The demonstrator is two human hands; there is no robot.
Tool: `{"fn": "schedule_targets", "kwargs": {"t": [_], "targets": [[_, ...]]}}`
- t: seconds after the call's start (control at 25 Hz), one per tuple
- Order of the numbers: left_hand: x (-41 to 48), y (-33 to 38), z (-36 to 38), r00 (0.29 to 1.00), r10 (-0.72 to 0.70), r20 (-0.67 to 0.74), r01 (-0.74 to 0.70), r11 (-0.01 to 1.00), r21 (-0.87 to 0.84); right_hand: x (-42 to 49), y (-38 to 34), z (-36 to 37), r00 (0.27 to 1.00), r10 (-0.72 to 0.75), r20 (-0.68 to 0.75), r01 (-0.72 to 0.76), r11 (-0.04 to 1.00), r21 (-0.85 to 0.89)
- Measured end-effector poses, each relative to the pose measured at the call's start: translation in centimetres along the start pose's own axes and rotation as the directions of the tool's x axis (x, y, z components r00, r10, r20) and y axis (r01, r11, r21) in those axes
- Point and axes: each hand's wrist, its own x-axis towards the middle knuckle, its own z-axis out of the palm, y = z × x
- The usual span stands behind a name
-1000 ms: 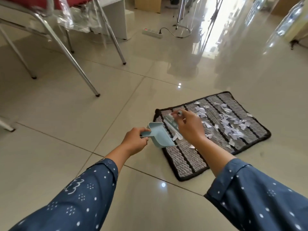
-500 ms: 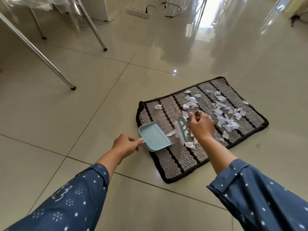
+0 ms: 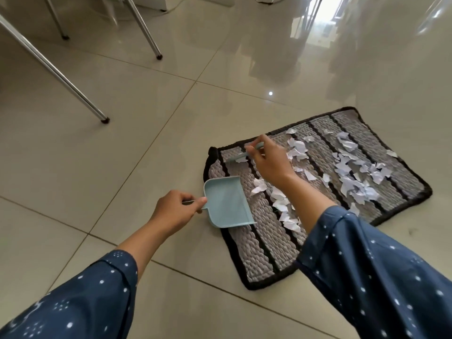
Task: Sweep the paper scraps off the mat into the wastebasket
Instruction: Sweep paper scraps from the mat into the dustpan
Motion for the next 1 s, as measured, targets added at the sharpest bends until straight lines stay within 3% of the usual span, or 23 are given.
{"fn": "schedule_targets", "kwargs": {"t": [0.24, 0.36, 0.52, 0.72, 0.92, 1.0], "targets": [[0.5, 0.1, 1.4, 1.0, 0.012, 0.016, -0.012, 1.0, -0.011, -3.5, 2.1, -2.8, 0.998, 0.0, -0.065, 0.003, 0.999, 0.041], [0.2, 1.3, 2.1, 0.999, 0.028, 0.019, -0.029, 0.999, 0.024, -4.2, 2.1, -2.0, 1.0, -0.026, -0.016, 0.027, 0.995, 0.096], [0.5, 2.3, 3.0, 0.999, 0.029, 0.032, -0.03, 0.999, 0.042, -5.5, 4.3, -4.4, 1.0, 0.011, 0.004, -0.011, 0.999, 0.047], [1.6, 4.0, 3.7, 1.0, 0.031, 0.006, -0.031, 1.0, 0.001, -2.1, 4.8, -6.7, 0.992, -0.036, -0.123, 0.041, 0.998, 0.04], [2.9, 5.5, 4.6, 0.998, 0.055, -0.031, -0.054, 0.998, 0.027, -2.1, 6.8, -6.6, 0.998, -0.06, -0.036, 0.057, 0.996, -0.067], [3.4, 6.0, 4.9, 0.998, 0.058, -0.005, -0.058, 0.998, 0.004, -0.8, 6.8, -8.2, 0.996, -0.035, -0.08, 0.032, 0.999, -0.036]]}}
